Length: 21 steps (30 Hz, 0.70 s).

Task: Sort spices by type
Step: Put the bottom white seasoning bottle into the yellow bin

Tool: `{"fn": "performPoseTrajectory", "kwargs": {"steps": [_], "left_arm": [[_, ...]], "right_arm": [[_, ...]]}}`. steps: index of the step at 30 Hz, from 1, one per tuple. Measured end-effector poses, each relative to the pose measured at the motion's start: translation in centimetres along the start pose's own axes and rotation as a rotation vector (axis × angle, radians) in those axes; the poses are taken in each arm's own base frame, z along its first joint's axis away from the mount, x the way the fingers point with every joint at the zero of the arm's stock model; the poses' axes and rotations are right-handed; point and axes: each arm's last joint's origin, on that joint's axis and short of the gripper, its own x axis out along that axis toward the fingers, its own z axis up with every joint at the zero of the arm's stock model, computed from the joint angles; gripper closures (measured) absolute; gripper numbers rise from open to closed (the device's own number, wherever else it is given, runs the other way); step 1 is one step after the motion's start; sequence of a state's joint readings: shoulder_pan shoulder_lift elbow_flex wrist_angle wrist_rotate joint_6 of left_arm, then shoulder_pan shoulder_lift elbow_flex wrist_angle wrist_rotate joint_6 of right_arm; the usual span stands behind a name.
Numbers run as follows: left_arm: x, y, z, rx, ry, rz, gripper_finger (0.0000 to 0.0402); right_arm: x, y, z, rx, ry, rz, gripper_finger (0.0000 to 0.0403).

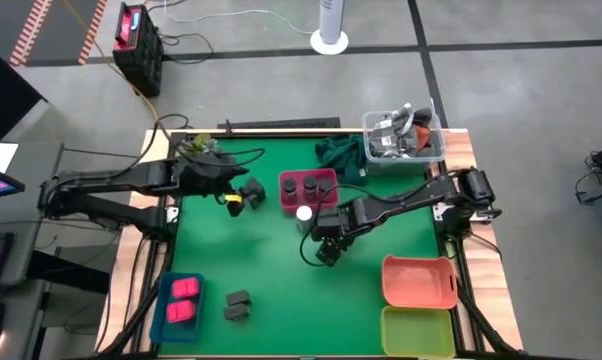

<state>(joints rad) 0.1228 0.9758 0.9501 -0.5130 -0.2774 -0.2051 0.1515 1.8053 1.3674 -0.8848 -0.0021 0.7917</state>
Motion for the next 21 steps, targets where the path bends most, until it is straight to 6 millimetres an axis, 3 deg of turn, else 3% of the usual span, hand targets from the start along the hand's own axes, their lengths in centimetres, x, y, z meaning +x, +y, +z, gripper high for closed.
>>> {"fn": "performPoseTrajectory", "kwargs": {"steps": [13, 21], "left_arm": [[-0.7, 0.4, 0.1, 0.035, -0.019, 0.028, 0.0118], [-0.7, 0.7, 0.1, 0.077, -0.028, 0.095, 0.0118]], "right_arm": [[-0.2, -0.9, 0.5, -0.003, 0.029, -0.014, 0.0154], [-2.4, -0.7, 0.9, -0.070, 0.084, -0.040, 0.0162]]}}
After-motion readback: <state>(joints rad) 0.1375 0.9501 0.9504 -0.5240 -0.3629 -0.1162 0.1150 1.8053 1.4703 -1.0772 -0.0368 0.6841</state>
